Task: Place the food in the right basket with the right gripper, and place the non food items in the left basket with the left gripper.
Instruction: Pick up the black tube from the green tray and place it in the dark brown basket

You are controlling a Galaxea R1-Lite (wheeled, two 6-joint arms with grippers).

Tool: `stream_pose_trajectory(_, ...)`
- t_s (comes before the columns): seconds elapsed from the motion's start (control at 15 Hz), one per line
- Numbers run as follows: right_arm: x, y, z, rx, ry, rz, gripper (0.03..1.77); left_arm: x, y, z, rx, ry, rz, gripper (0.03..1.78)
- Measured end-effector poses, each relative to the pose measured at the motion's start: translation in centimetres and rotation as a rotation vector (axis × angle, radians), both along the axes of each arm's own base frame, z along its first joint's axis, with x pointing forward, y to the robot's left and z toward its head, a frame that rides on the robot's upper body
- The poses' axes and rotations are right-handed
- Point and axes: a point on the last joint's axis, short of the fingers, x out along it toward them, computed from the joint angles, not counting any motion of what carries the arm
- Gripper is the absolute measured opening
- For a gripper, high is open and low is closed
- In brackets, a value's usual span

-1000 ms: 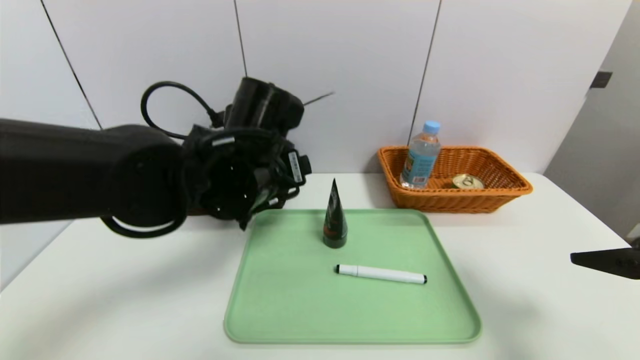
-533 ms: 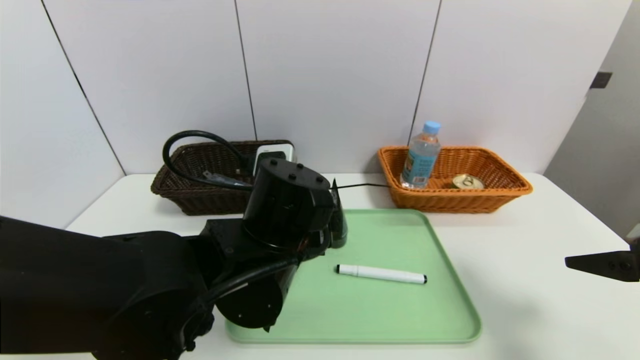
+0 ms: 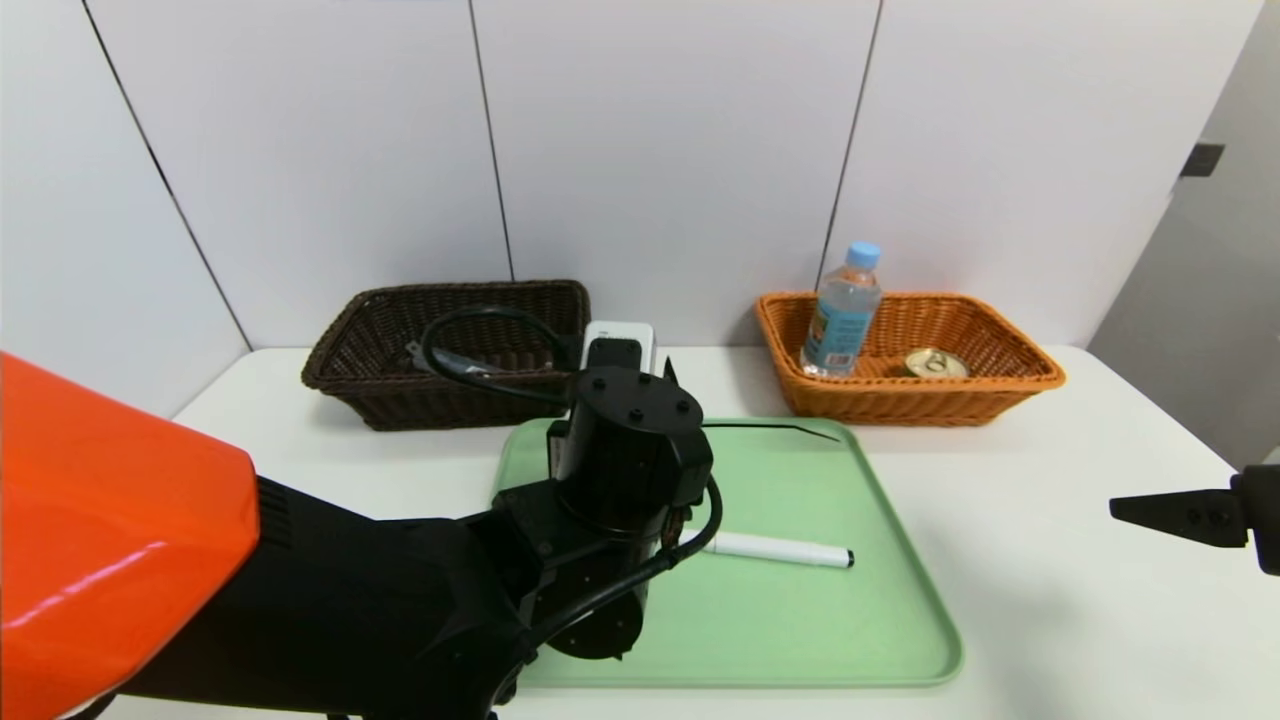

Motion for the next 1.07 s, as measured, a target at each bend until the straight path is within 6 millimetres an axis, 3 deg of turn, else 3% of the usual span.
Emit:
stream_pose_trajectory(0.13, 0.3, 0.0, -0.3, -0.002, 0.010, 0.002, 1.71, -0.4, 0.1, 0.0, 0.036, 0.015, -0.011, 0.11)
stream_pose_trajectory(0.2, 0.4, 0.0, -0.4, -0.003, 0.016, 0.002, 1.71, -0.7, 0.3, 0.0, 0.063, 0.032, -0.017, 0.04)
stream_pose_trajectory(0.47, 0.7, 0.1, -0.6, -0.005, 0.030, 0.006, 1.71, -1.8, 1.5, 1.0, 0.117, 0.076, -0.021, 0.07)
stream_pose_trajectory(0.73, 0.7, 0.1, -0.7, -0.006, 0.035, 0.007, 1.71, -2.3, 1.9, 2.0, 0.099, 0.064, -0.026, 0.73)
stream_pose_trajectory(1.07, 0.7, 0.1, -0.7, -0.007, 0.036, 0.007, 1.71, -3.9, 1.6, 2.7, 0.084, 0.066, -0.065, 1.19)
